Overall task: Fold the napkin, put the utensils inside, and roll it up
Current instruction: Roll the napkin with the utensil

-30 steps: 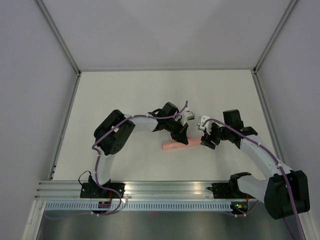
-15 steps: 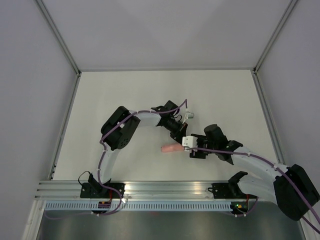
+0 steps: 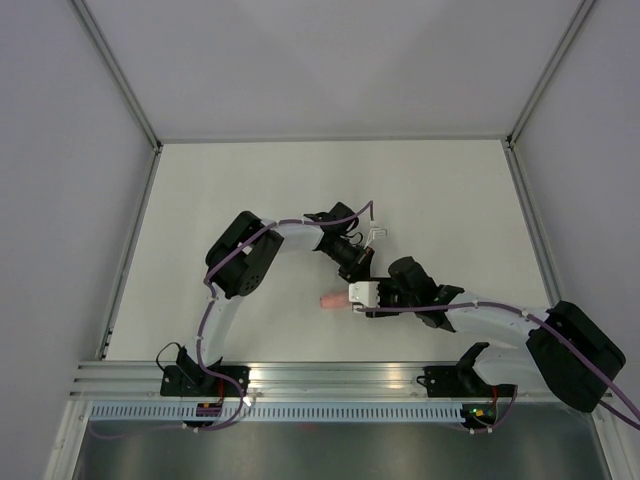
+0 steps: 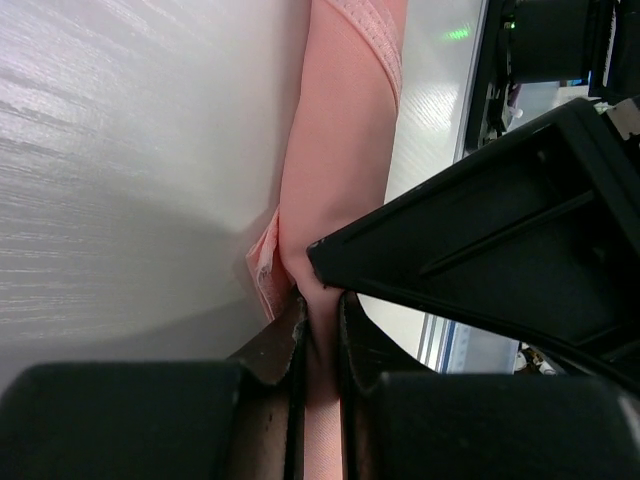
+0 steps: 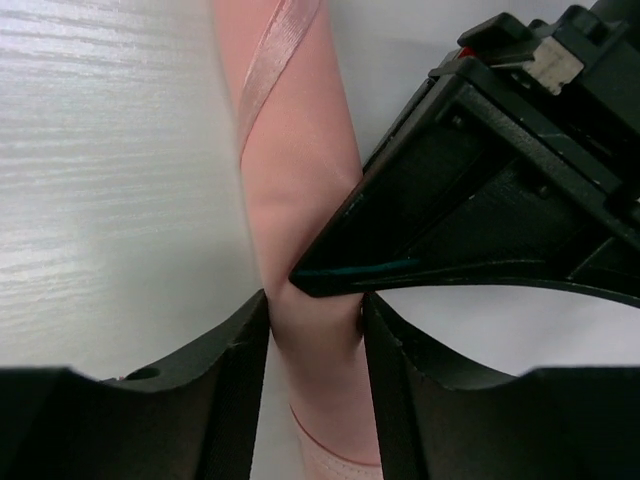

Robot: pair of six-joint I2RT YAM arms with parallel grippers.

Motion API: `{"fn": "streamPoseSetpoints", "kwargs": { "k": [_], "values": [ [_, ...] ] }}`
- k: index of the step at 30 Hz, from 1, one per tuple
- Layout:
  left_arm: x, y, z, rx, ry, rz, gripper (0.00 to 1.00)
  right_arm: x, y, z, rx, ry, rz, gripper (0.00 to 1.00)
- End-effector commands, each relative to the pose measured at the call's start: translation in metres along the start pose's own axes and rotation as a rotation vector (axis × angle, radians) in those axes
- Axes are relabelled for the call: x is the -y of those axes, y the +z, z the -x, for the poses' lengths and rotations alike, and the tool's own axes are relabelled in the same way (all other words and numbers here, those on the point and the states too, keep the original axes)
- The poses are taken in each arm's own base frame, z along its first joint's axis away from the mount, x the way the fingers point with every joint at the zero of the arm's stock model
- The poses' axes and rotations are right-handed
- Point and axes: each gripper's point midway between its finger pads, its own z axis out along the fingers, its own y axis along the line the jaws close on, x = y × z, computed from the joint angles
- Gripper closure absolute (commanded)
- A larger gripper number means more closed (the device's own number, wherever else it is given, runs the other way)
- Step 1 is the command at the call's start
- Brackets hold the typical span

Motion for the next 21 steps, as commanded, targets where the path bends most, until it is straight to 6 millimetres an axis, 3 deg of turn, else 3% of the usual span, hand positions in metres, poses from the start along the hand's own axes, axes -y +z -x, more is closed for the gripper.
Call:
{"fn": "streamPoseSetpoints", "kwargs": {
  "k": [1, 5, 9, 12, 16, 21],
  "values": [
    [-0.045, 0.008, -0.051, -0.12, -0.157, 0.158, 0.98, -0.003, 0.007, -0.011, -0.055, 0.006, -0.005, 0.53],
    [-0.038, 0.005, -0.046, -0.112, -0.148, 0.144, 0.91, -0.012, 0.009, -0.02, -0.093, -0.001, 0.035, 0.66],
    [-0.029, -0.003, -0.031, -0.081, -0.086, 0.144, 0.71, -0.026, 0.008, -0.029, -0.14, 0.001, 0.11, 0.78],
    [-0.019, -0.012, -0.014, -0.043, -0.049, 0.144, 0.63, -0.039, 0.007, -0.036, -0.183, 0.018, 0.193, 0.83],
    [-0.007, -0.028, 0.01, 0.015, -0.006, 0.144, 0.62, -0.058, 0.004, -0.04, -0.222, 0.055, 0.308, 0.86],
    [0.003, -0.05, 0.034, 0.082, 0.044, 0.163, 0.59, -0.065, 0.003, -0.036, -0.245, 0.106, 0.398, 0.87]
  ]
}}
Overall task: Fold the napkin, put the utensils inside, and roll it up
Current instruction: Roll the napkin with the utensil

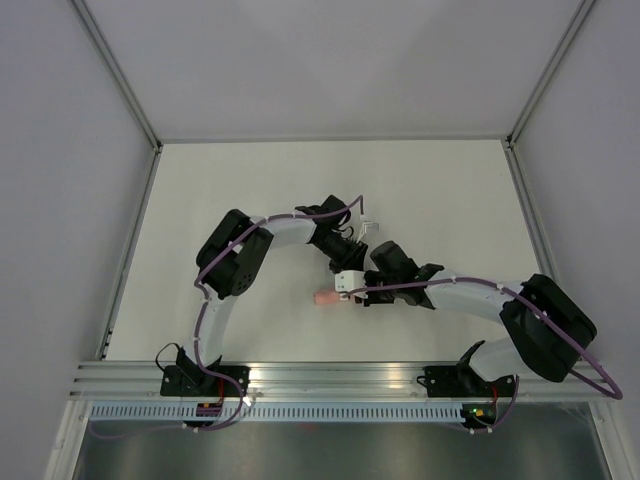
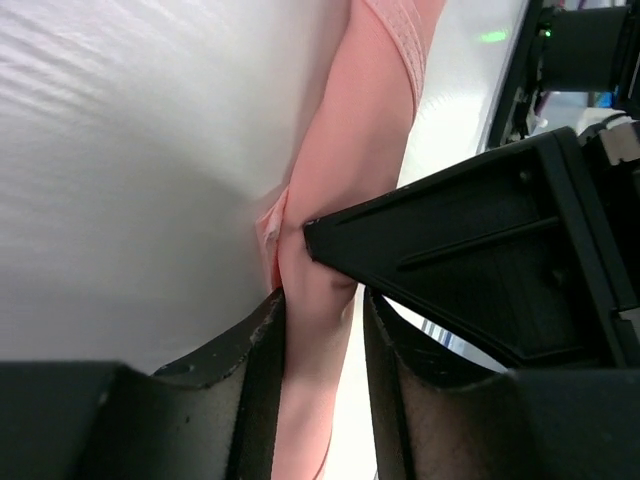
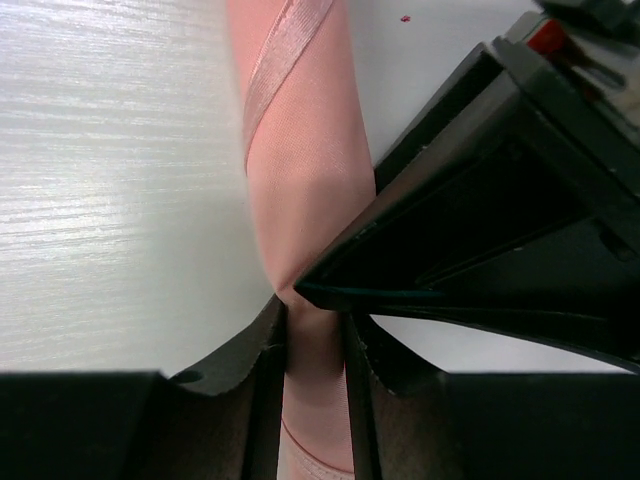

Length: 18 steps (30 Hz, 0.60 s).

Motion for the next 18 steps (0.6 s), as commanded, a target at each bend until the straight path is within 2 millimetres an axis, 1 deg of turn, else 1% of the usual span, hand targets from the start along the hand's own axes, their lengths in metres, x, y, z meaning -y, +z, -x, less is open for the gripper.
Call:
{"fn": "streamPoseSetpoints", "kwargs": {
  "k": [1, 2, 3, 5, 6, 7, 8, 10, 11, 12, 13, 14, 15, 16, 17, 18],
  "values": [
    [0.01, -0.03, 0.038, 0.1, 0.117, 0.083, 0.58, -0.076, -0.003, -0.046, -0.172, 0.118, 0.308, 0.87],
    [0.012, -0.033, 0.039, 0.107, 0.121, 0.084, 0.58, -0.076, -0.002, -0.042, -0.163, 0.125, 0.324, 0.87],
    [0.009, -0.038, 0.042, 0.119, 0.117, 0.092, 0.58, -0.078, -0.003, -0.044, -0.17, 0.138, 0.337, 0.87],
    [0.011, -0.045, 0.045, 0.135, 0.124, 0.097, 0.58, -0.078, -0.001, -0.045, -0.172, 0.157, 0.36, 0.87],
    [0.007, -0.05, 0.047, 0.146, 0.12, 0.111, 0.58, -0.079, -0.001, -0.045, -0.176, 0.166, 0.371, 0.87],
    [0.008, -0.054, 0.049, 0.159, 0.097, 0.117, 0.58, -0.08, 0.0, -0.049, -0.186, 0.184, 0.383, 0.88],
    [0.007, -0.058, 0.051, 0.17, 0.098, 0.135, 0.58, -0.078, 0.001, -0.046, -0.179, 0.194, 0.385, 0.87],
    [0.002, -0.069, 0.056, 0.202, 0.083, 0.169, 0.58, -0.078, 0.002, -0.05, -0.193, 0.235, 0.403, 0.87],
    [0.001, -0.073, 0.059, 0.218, 0.081, 0.179, 0.58, -0.072, 0.003, -0.048, -0.188, 0.25, 0.399, 0.87],
    [-0.004, -0.084, 0.063, 0.247, 0.073, 0.213, 0.58, -0.072, 0.003, -0.048, -0.187, 0.271, 0.412, 0.87],
    [-0.006, -0.089, 0.065, 0.264, 0.051, 0.231, 0.59, -0.071, 0.004, -0.052, -0.197, 0.314, 0.42, 0.87],
    [-0.01, -0.095, 0.069, 0.286, 0.047, 0.256, 0.59, -0.064, 0.006, -0.049, -0.188, 0.331, 0.414, 0.88],
    [-0.011, -0.106, 0.072, 0.318, 0.027, 0.277, 0.59, -0.063, 0.006, -0.054, -0.192, 0.375, 0.424, 0.87],
    [-0.013, -0.113, 0.076, 0.344, 0.021, 0.296, 0.59, -0.06, 0.007, -0.054, -0.193, 0.403, 0.424, 0.87],
    [-0.019, -0.117, 0.074, 0.36, -0.001, 0.328, 0.59, -0.054, 0.008, -0.052, -0.186, 0.422, 0.418, 0.87],
    [-0.017, -0.13, 0.082, 0.41, -0.007, 0.343, 0.59, -0.049, 0.008, -0.054, -0.189, 0.455, 0.41, 0.87]
  ]
}}
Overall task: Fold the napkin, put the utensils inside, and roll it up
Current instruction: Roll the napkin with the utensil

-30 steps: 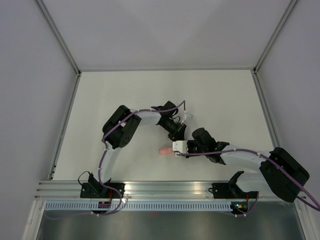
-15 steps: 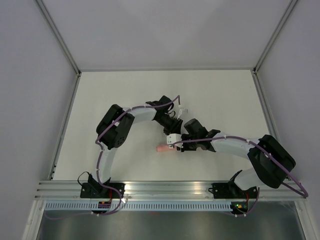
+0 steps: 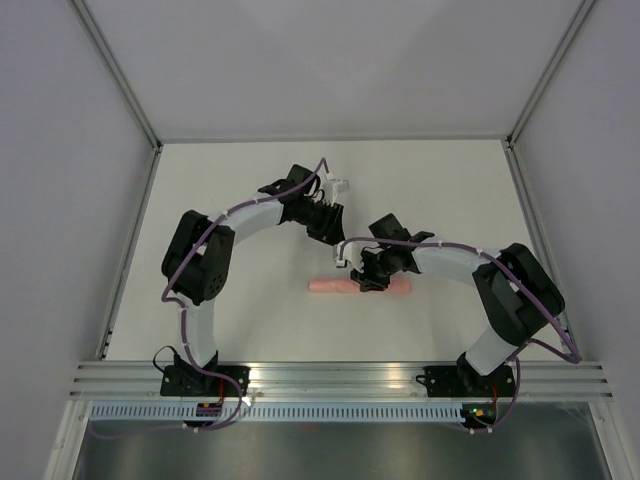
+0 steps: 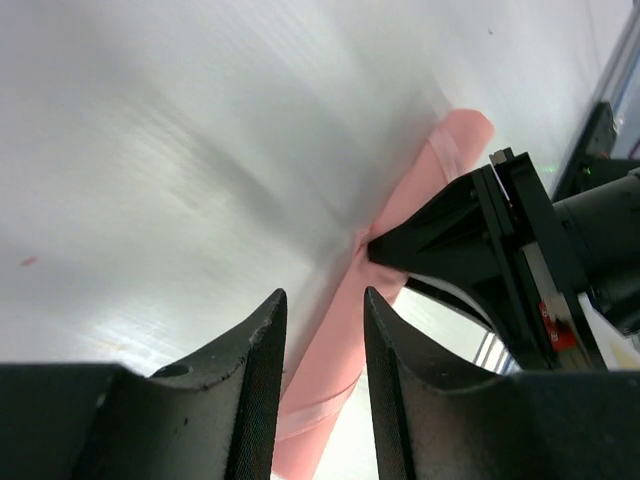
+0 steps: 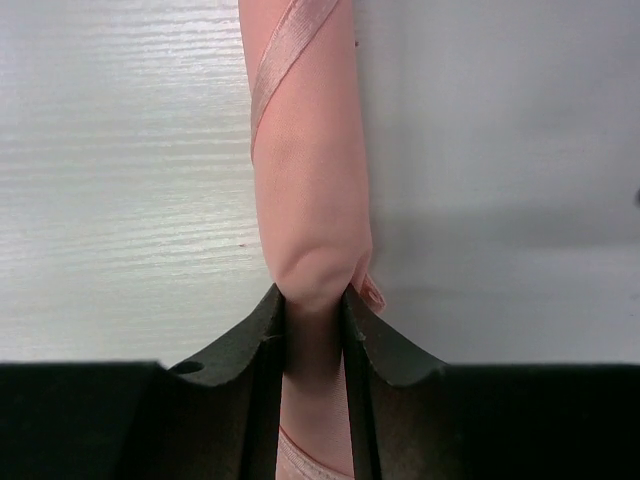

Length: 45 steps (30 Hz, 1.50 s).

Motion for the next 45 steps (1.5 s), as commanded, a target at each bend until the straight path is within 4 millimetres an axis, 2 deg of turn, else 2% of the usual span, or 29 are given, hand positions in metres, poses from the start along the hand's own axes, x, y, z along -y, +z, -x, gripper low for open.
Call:
{"fn": "streamPoseSetpoints", "kwargs": {
  "k": [1, 2, 3, 4, 6, 7, 8, 10, 11, 13, 14, 16, 17, 21, 28, 37, 42, 45],
  "values": [
    [-0.006, -0.036, 0.036, 0.163, -0.057, 0.115, 0.59, -0.049, 0.006, -0.073, -0.227, 0.28, 0.176, 0.87],
    [-0.013, -0.038, 0.031, 0.171, -0.078, 0.148, 0.59, -0.041, 0.007, -0.069, -0.218, 0.297, 0.163, 0.87],
    [-0.015, -0.045, 0.038, 0.211, -0.069, 0.16, 0.59, -0.039, 0.007, -0.069, -0.219, 0.317, 0.161, 0.87],
    [-0.008, -0.055, 0.043, 0.246, -0.07, 0.163, 0.59, -0.034, 0.009, -0.073, -0.229, 0.352, 0.151, 0.88],
    [-0.008, -0.062, 0.037, 0.274, -0.08, 0.172, 0.59, -0.023, 0.012, -0.071, -0.229, 0.408, 0.118, 0.87],
    [0.003, -0.072, 0.046, 0.322, -0.059, 0.165, 0.59, -0.02, 0.016, -0.075, -0.243, 0.435, 0.109, 0.88],
    [0.003, -0.072, 0.038, 0.322, -0.07, 0.17, 0.59, -0.013, 0.017, -0.075, -0.246, 0.447, 0.09, 0.88],
    [0.012, -0.081, 0.04, 0.362, -0.06, 0.162, 0.59, -0.005, 0.023, -0.08, -0.27, 0.501, 0.06, 0.88],
    [0.019, -0.087, 0.035, 0.377, -0.057, 0.158, 0.59, 0.006, 0.023, -0.077, -0.277, 0.502, 0.031, 0.88],
    [0.028, -0.094, 0.033, 0.399, -0.054, 0.148, 0.59, 0.013, 0.025, -0.077, -0.284, 0.565, 0.007, 0.88],
    [0.036, -0.101, 0.03, 0.416, -0.04, 0.14, 0.59, 0.022, 0.025, -0.07, -0.272, 0.571, -0.008, 0.88],
    [0.043, -0.108, 0.026, 0.43, -0.028, 0.137, 0.59, 0.027, 0.03, -0.071, -0.289, 0.637, -0.02, 0.88],
    [0.045, -0.109, 0.02, 0.429, -0.029, 0.139, 0.59, 0.037, 0.032, -0.064, -0.277, 0.647, -0.034, 0.88],
    [0.065, -0.132, 0.016, 0.484, 0.017, 0.143, 0.59, 0.053, 0.051, -0.061, -0.28, 0.758, -0.05, 0.89],
    [0.089, -0.155, 0.002, 0.537, 0.042, 0.134, 0.58, 0.087, 0.067, -0.041, -0.238, 0.936, -0.129, 0.9],
    [0.101, -0.164, -0.011, 0.556, 0.054, 0.117, 0.57, 0.117, 0.078, -0.02, -0.14, 1.105, -0.218, 0.9],
    [0.096, -0.159, -0.014, 0.543, 0.037, 0.118, 0.57, 0.122, 0.082, -0.016, -0.108, 1.162, -0.231, 0.89],
    [0.085, -0.153, -0.013, 0.552, 0.0, 0.145, 0.57, 0.123, 0.08, -0.016, -0.087, 1.186, -0.253, 0.89]
  ]
}}
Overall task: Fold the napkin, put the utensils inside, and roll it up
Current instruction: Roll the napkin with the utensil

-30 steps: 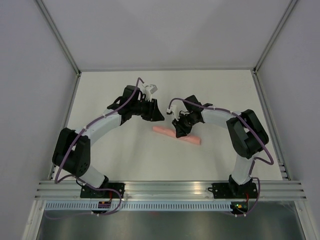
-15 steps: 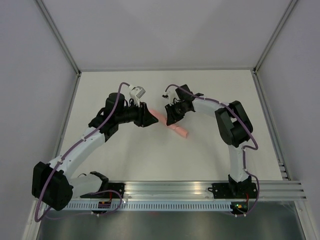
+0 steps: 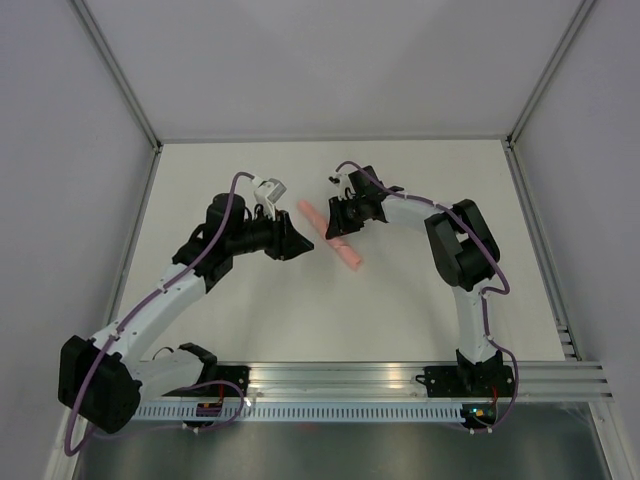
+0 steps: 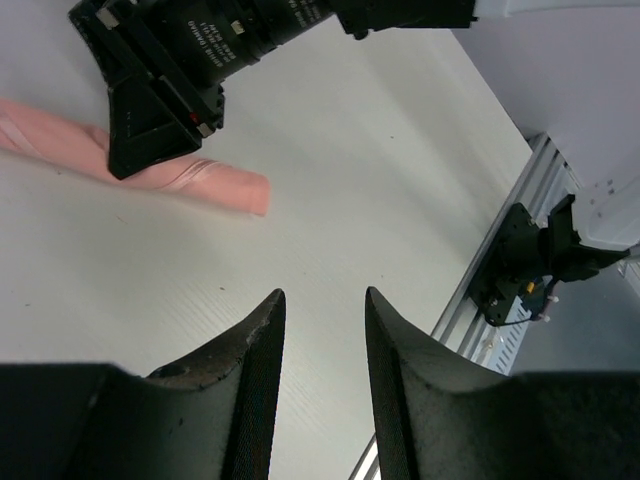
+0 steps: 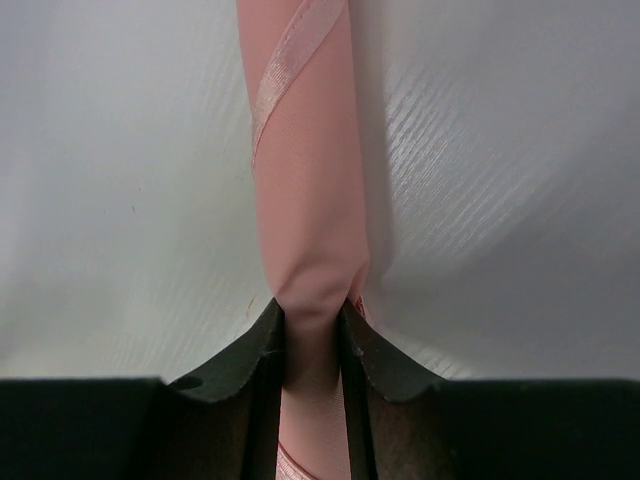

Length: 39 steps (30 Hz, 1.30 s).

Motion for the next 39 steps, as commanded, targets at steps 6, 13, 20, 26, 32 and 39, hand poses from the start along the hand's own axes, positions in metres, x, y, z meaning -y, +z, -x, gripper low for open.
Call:
{"fn": "streamPoseSetpoints", "kwargs": {
  "k": [6, 13, 20, 26, 32, 39],
  "values": [
    [-0.064, 0.033, -0.01, 0.097, -0.225, 0.237, 0.59, 0.057, 0.021, -0.072, -0.157, 0.163, -0.225, 0.88],
    [-0.146, 0.091, -0.032, 0.111, -0.397, 0.454, 0.65, 0.055, 0.022, -0.076, -0.158, 0.191, -0.211, 0.88],
    [-0.174, 0.13, -0.033, 0.123, -0.47, 0.477, 0.64, 0.049, 0.023, -0.075, -0.153, 0.21, -0.185, 0.87],
    [-0.194, 0.135, -0.036, 0.124, -0.488, 0.563, 0.64, 0.048, 0.025, -0.075, -0.151, 0.217, -0.174, 0.87],
    [-0.22, 0.133, -0.045, 0.106, -0.495, 0.702, 0.67, 0.045, 0.023, -0.073, -0.143, 0.219, -0.166, 0.87],
    [-0.234, 0.142, -0.047, 0.08, -0.49, 0.752, 0.71, 0.042, 0.022, -0.072, -0.142, 0.214, -0.156, 0.87]
  ]
}}
